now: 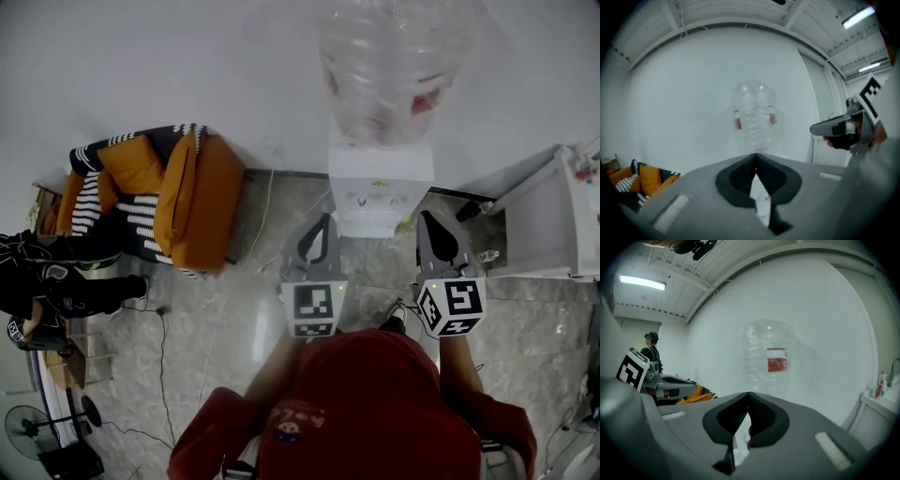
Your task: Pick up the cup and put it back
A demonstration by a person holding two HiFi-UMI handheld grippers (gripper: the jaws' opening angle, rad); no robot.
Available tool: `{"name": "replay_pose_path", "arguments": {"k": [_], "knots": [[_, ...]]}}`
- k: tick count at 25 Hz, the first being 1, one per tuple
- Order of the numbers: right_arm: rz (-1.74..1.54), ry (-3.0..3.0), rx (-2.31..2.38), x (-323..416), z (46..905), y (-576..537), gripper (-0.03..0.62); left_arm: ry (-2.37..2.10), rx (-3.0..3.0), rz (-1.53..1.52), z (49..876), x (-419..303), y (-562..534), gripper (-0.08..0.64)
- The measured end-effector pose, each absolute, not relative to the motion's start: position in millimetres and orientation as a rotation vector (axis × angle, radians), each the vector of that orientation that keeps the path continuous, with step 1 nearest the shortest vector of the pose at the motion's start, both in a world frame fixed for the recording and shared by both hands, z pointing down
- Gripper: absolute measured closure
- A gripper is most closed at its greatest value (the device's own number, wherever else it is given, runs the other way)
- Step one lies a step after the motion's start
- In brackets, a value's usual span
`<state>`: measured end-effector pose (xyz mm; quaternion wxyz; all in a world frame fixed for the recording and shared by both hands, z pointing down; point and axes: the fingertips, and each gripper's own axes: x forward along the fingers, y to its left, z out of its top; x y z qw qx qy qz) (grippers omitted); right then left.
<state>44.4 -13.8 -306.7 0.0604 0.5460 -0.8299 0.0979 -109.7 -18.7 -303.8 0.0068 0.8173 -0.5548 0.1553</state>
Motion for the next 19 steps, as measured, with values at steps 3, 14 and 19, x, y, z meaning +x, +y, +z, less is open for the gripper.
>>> {"name": "replay_pose_path", "arguments": {"k": [3, 14, 19], "knots": [[0.295, -2.501, 1.653, 46, -305, -15, 0.594, -1.736, 2.556, 0.485, -302, -110, -19, 0.561], [0.314, -2.497, 1.653, 54, -298, -10, 0.594, -1.709, 2.577, 0.449, -302, -98, -15, 0.561], [0.316, -2.502, 1.654, 63, -300, -10, 0.594, -1.700, 2.591, 0.448, -305, -86, -16, 0.561]]}}
